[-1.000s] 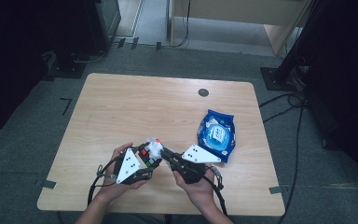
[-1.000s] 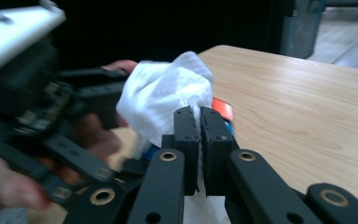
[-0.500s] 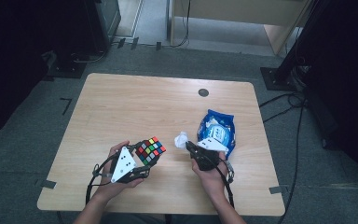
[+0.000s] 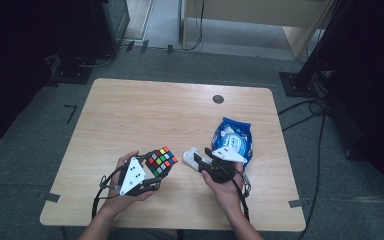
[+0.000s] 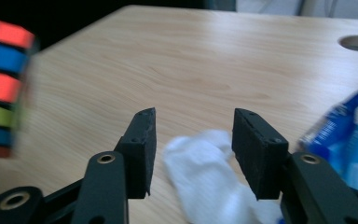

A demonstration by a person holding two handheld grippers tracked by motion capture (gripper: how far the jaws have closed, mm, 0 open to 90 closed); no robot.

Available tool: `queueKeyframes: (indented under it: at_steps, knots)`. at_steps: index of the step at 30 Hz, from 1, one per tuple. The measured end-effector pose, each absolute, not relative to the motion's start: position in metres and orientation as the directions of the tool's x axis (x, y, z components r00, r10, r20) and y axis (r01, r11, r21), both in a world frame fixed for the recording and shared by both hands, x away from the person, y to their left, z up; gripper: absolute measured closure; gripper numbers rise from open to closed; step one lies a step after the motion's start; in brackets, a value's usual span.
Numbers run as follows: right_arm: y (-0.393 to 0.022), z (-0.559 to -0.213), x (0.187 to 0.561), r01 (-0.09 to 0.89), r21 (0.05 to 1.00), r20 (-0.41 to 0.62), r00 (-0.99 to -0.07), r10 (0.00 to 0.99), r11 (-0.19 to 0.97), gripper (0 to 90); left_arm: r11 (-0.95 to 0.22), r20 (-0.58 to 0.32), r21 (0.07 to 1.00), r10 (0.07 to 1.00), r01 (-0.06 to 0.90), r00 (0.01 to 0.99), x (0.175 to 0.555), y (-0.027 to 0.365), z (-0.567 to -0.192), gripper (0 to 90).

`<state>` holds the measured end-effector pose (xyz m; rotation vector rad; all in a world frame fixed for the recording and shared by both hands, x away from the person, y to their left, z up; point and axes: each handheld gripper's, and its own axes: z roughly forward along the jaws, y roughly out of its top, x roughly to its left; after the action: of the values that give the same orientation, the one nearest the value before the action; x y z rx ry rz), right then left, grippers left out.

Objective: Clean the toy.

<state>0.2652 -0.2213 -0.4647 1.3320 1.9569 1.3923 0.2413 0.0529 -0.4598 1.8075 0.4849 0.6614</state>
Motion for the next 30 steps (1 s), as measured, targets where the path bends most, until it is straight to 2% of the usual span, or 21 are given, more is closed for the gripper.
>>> queueKeyframes:
  at_steps: [1,3,6,9,10,11,16,17,23,30]
  knots:
    - [-0.218,-0.456,0.260,0.468,0.884,0.252,-0.497,0.830,0.011,46.6,-0.325,0.206,0.946,0.619,0.008,0.758,0.242,0.052,-0.461,34.3]
    - [-0.215,-0.450,0.257,0.464,0.886,0.278,-0.517,0.810,-0.009,44.9,-0.325,0.204,0.946,0.622,0.012,0.756,0.242,0.052,-0.462,34.3]
    - [-0.198,-0.430,0.242,0.459,0.886,0.362,-0.603,0.711,-0.062,38.9,-0.330,0.204,0.944,0.622,0.016,0.756,0.242,0.048,-0.465,34.3]
    - [-0.185,-0.427,0.237,0.484,0.873,0.389,-0.615,0.686,-0.061,30.0,-0.339,0.217,0.941,0.611,0.003,0.761,0.238,0.042,-0.465,34.3]
    - [-0.185,-0.427,0.237,0.484,0.873,0.389,-0.615,0.686,-0.061,30.0,-0.339,0.217,0.941,0.611,0.003,0.761,0.238,0.042,-0.465,34.2]
    - [-0.179,-0.431,0.237,0.519,0.854,0.413,-0.612,0.674,-0.051,25.6,-0.346,0.228,0.938,0.603,-0.007,0.765,0.236,0.038,-0.465,34.3]
    - [-0.174,-0.441,0.240,0.582,0.812,0.457,-0.580,0.675,-0.050,26.4,-0.353,0.242,0.936,0.595,-0.021,0.766,0.233,0.034,-0.464,34.3]
    - [-0.176,-0.444,0.243,0.608,0.791,0.499,-0.575,0.648,-0.071,29.5,-0.355,0.248,0.934,0.592,-0.027,0.767,0.233,0.033,-0.464,34.2]
    - [-0.180,-0.448,0.247,0.672,0.733,0.592,-0.550,0.589,-0.108,32.7,-0.350,0.240,0.936,0.580,-0.028,0.778,0.232,0.032,-0.464,34.2]
    - [-0.181,-0.446,0.246,0.692,0.715,0.599,-0.532,0.598,-0.101,34.6,-0.345,0.223,0.938,0.568,-0.016,0.793,0.233,0.031,-0.465,34.0]
